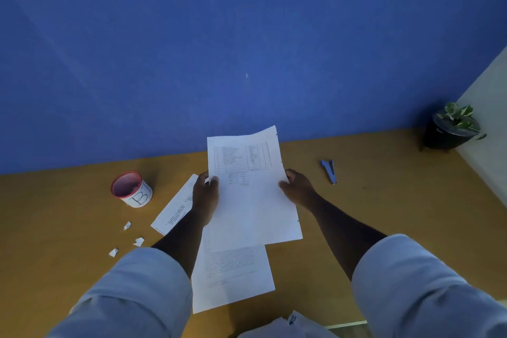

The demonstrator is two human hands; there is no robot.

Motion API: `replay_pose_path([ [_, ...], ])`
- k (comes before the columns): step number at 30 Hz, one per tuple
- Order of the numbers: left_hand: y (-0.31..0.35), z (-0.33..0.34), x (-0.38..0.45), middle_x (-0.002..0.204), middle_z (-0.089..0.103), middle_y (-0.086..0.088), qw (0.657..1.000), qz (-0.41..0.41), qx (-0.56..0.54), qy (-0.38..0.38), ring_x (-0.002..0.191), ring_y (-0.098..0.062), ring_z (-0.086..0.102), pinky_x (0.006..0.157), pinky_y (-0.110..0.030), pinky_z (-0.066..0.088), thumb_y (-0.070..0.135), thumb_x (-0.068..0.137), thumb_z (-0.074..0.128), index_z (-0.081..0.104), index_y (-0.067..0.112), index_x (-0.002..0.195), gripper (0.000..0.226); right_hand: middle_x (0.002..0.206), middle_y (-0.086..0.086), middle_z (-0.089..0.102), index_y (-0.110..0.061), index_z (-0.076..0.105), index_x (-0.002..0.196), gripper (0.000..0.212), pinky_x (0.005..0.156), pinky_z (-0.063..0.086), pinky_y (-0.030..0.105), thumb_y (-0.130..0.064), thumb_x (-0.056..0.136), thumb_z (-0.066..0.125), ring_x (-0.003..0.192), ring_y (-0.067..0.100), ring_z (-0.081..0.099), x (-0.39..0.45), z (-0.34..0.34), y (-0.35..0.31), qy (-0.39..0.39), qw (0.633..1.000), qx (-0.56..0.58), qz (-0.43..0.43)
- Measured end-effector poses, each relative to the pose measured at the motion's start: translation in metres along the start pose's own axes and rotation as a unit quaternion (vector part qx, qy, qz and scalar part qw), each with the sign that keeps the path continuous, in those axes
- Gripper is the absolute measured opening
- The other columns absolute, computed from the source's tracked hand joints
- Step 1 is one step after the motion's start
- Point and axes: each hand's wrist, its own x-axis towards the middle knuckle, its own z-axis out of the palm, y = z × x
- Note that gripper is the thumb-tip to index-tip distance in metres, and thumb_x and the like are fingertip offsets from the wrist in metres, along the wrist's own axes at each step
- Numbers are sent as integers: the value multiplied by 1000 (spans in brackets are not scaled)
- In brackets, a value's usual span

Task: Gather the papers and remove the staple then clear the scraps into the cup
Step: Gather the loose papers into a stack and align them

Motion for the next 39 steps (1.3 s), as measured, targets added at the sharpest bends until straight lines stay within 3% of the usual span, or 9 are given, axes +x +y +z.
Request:
replay_pose_path([
  [4,-3,-6,4,138,57,-9,997,-73,-33,-19,122,-31,57,105,-48,48,32,102,52,55,13,133,37,111,4,65,-11,59,119,29,58,45,19,-14,92,47,85,14,60,7,-3,1,4,1000,-12,20],
  [9,-17,-13,11,131,60,-8,972,-200,-112,-50,120,-25,59,106,-39,44,23,99,57,56,10,128,32,133,9,54,-10,47,136,45,82,48,30,-10,91,43,115,29,56,18,-4,-1,6,997,-48,63],
  [15,-63,-18,15,88,59,-9,977,-210,34,-4,72,-18,54,76,-34,47,16,94,61,60,-3,119,31,128,11,56,-10,48,130,46,76,50,31,-9,85,42,108,30,58,22,-5,2,32,993,-48,106],
  [20,-90,-20,-2,132,51,-18,954,-259,147,21,116,-32,54,93,-41,54,32,78,80,39,5,136,76,120,8,59,-14,50,127,45,73,52,31,-10,83,43,94,25,58,21,-3,8,52,992,-30,109],
  [24,-100,-17,-10,156,21,-12,953,-235,191,-29,144,-35,26,120,-46,27,38,71,87,15,14,147,107,128,5,58,-18,50,131,44,73,47,26,-12,88,44,100,24,57,21,1,10,50,992,0,114],
  [27,-108,-13,-10,148,23,-6,951,-202,224,-66,138,-31,26,119,-41,22,39,71,87,17,26,122,88,131,4,57,-16,49,134,47,70,46,25,-9,88,44,96,20,53,23,3,12,42,992,8,118],
  [33,-123,-8,-8,154,14,-10,925,-195,323,-31,145,-35,14,121,-47,11,62,57,85,1,20,147,130,131,5,57,-14,50,133,47,70,46,24,-6,87,44,97,20,53,26,4,15,40,992,15,123],
  [37,-129,-5,-6,153,18,-14,918,-222,330,9,142,-35,22,119,-49,22,60,54,87,8,13,151,134,131,5,57,-14,50,132,45,56,43,18,-6,88,45,96,20,52,29,7,17,40,991,11,130],
  [39,-130,-5,-5,148,25,-15,914,-230,334,25,137,-34,31,114,-47,32,56,50,91,13,11,148,133,130,6,58,-13,51,131,45,63,45,21,-5,87,44,96,20,52,30,9,18,44,990,0,132],
])
